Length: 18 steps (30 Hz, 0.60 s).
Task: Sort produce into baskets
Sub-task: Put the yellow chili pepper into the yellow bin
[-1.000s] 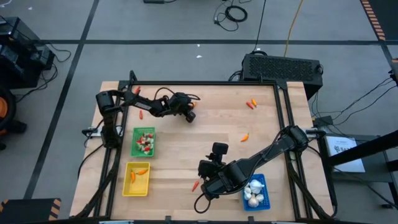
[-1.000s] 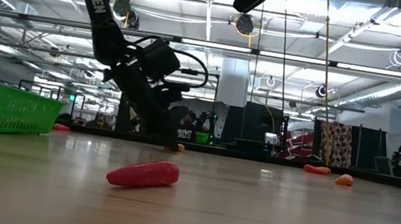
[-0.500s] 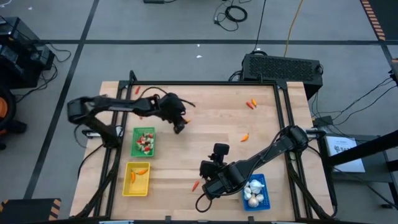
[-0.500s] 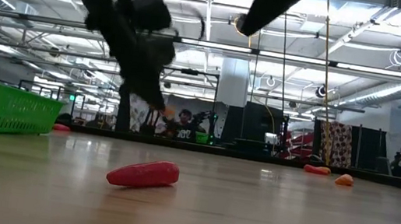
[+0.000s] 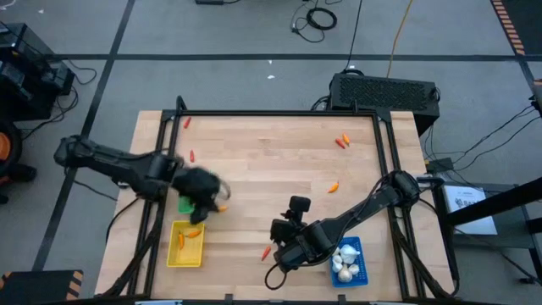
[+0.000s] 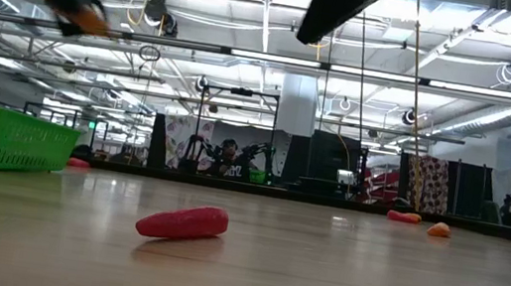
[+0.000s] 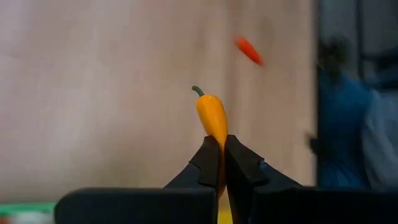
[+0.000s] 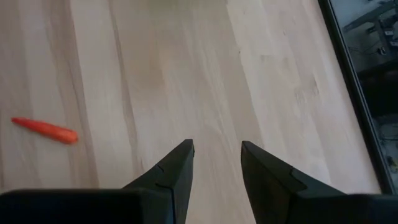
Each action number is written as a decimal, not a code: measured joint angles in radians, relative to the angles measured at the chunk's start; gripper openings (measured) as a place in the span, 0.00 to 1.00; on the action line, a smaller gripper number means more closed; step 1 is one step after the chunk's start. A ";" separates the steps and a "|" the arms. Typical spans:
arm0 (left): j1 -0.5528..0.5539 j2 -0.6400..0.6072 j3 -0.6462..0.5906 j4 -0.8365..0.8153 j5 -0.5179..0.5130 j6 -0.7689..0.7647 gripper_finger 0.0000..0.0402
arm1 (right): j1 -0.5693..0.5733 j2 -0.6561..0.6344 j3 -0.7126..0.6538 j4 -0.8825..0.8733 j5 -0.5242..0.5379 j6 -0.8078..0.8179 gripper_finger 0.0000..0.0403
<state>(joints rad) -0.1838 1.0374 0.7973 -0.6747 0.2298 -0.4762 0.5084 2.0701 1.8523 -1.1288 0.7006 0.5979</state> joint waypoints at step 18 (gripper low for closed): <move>-0.618 -0.017 -0.001 -0.016 -0.183 -0.265 0.03 | -0.030 0.000 0.000 0.088 -0.052 -0.035 0.31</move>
<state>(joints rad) -0.8022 1.0206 0.7963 -0.6910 0.0467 -0.7415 0.4782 2.0701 1.8523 -1.0412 0.6490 0.5633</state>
